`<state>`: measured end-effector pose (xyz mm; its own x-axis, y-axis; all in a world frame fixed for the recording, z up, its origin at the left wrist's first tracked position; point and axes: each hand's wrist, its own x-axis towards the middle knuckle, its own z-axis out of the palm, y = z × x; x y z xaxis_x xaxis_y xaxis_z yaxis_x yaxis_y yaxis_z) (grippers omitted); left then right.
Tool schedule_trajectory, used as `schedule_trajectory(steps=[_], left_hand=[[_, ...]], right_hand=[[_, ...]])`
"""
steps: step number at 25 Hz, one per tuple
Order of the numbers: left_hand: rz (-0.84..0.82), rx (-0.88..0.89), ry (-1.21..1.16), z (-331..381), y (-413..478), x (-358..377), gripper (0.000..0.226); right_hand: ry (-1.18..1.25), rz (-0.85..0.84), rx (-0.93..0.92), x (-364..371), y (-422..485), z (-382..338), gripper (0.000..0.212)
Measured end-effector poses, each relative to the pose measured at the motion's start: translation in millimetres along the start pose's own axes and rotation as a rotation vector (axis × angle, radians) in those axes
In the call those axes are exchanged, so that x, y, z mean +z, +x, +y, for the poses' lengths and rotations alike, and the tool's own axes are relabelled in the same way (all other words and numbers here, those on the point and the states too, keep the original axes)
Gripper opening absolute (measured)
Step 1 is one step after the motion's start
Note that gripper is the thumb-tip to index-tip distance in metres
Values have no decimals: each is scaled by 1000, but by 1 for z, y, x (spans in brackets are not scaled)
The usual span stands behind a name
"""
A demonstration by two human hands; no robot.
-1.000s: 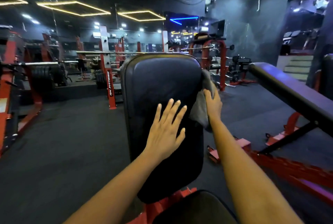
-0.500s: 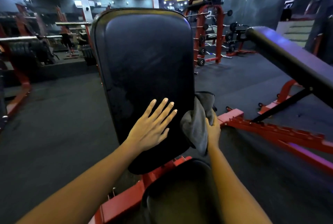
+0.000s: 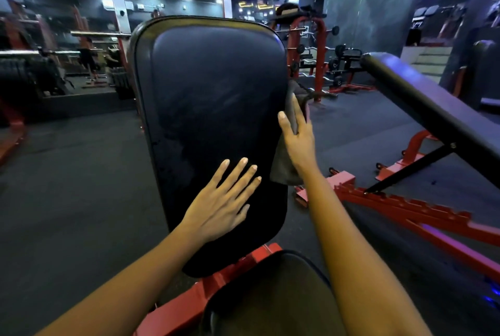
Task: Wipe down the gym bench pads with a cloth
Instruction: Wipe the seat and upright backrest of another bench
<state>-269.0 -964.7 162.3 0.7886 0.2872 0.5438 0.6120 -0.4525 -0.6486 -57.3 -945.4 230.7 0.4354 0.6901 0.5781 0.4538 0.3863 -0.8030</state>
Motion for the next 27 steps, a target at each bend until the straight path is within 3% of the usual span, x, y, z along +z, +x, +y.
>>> schedule_trajectory(steps=[4,11,16,23,27], left_hand=[[10,5,-3,0,0,1,58],[29,7,37,1,1,3,56],[4,14,79,2,0,5,59],[-40,9,135,2,0,3,63],[-59,14,137,1,2,2,61]], right_hand=[[7,73,146,16,-10,29,50],[87,28,378,20,-74,97,45],[137,-14,692,18,-126,129,49],[270,52,691,24,-159,129,57],[270,172,790,25,-172,111,67]])
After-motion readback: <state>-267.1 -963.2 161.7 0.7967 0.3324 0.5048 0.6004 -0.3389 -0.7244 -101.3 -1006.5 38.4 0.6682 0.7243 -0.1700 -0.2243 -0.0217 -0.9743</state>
